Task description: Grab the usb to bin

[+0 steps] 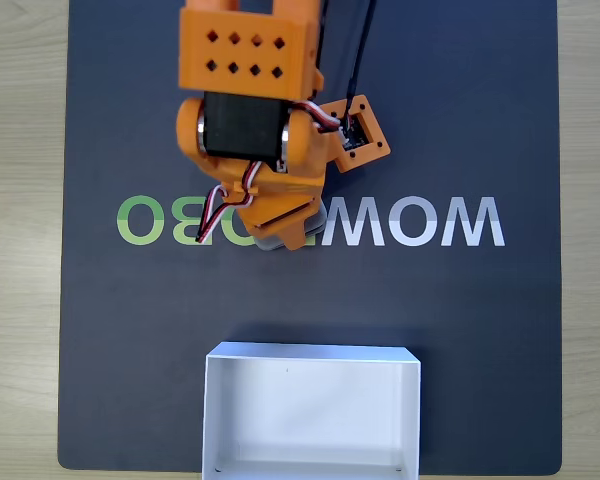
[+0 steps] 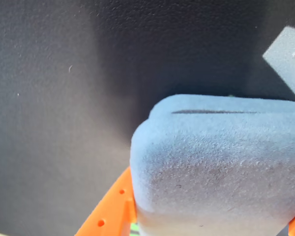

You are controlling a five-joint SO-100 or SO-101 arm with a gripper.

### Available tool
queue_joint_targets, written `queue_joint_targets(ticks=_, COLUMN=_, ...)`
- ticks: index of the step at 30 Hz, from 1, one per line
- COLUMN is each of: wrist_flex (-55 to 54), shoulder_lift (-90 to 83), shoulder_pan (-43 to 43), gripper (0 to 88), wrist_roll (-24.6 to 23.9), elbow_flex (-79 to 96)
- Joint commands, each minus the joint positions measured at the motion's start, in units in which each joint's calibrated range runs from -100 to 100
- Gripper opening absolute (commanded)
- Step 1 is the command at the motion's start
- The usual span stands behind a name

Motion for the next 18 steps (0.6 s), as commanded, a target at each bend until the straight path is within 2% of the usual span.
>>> queue_joint_targets(ticks=1, wrist_flex=0.1, shoulder_lift=-0.9, shoulder_pan=0.4, gripper=6.8, wrist_roll=0.1, elbow_flex=-1.6)
queue_joint_targets(ticks=10, wrist_flex=0.4, shoulder_lift=-9.6, shoulder_pan=-0.1, gripper=6.8, wrist_roll=-0.1, elbow_flex=-1.5)
queue_joint_targets(ticks=18, wrist_flex=-1.4, shoulder_lift=-24.0, shoulder_pan=-0.2, gripper=6.8, wrist_roll=-2.2, elbow_flex=-1.8)
